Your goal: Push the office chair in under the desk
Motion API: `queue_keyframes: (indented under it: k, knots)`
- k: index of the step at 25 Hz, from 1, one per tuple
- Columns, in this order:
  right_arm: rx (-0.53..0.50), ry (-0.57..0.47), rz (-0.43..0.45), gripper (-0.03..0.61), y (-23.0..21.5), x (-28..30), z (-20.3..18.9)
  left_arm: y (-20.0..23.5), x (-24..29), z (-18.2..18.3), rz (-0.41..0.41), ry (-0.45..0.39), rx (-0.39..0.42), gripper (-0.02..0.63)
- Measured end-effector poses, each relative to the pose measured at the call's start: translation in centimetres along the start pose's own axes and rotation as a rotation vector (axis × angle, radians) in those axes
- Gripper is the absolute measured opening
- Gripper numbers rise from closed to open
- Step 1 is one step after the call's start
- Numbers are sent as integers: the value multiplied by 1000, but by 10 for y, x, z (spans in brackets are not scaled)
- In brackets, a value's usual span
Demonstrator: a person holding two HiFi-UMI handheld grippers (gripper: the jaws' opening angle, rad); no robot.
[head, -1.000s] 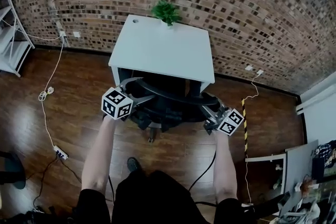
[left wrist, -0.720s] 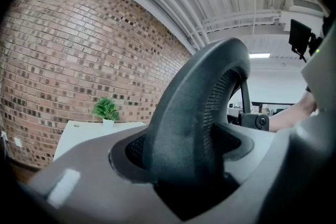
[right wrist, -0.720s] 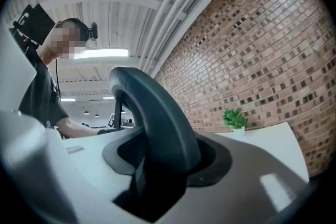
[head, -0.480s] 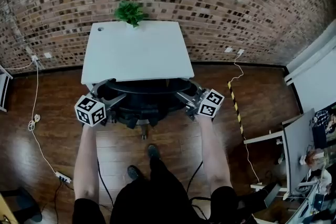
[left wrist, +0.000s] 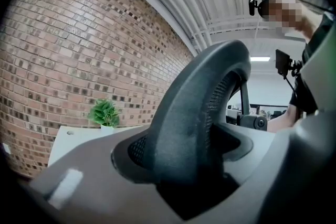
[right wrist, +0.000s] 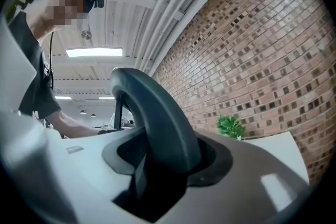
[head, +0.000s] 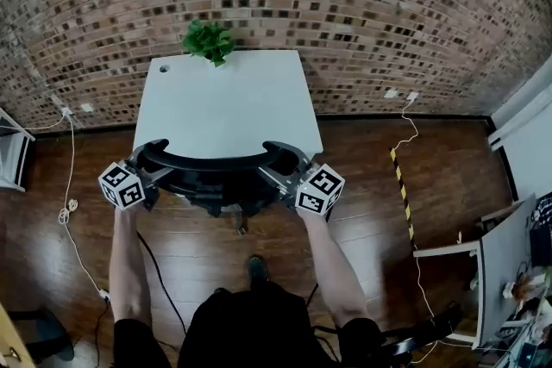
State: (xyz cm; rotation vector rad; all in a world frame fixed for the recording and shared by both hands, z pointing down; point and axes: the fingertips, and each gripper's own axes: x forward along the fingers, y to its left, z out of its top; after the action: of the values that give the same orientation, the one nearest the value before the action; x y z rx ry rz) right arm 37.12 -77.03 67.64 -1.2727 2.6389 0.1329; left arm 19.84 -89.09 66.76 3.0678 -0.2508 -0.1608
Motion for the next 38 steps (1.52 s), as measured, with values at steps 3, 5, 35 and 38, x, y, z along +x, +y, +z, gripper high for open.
queue_keyframes:
  k: [3, 5, 35, 38]
  knots:
    - [-48, -38, -54, 210, 10, 13, 3, 14, -4, 3, -82, 6, -57, 530]
    - [-79, -57, -87, 216, 16, 24, 2, 25, -10, 7, -106, -11, -93, 529]
    - [8, -33, 77, 229, -80, 31, -8, 47, 27, 10, 43, -70, -78, 482]
    - [9, -45, 81, 223, -83, 32, -9, 50, 31, 6, 43, -57, -71, 480]
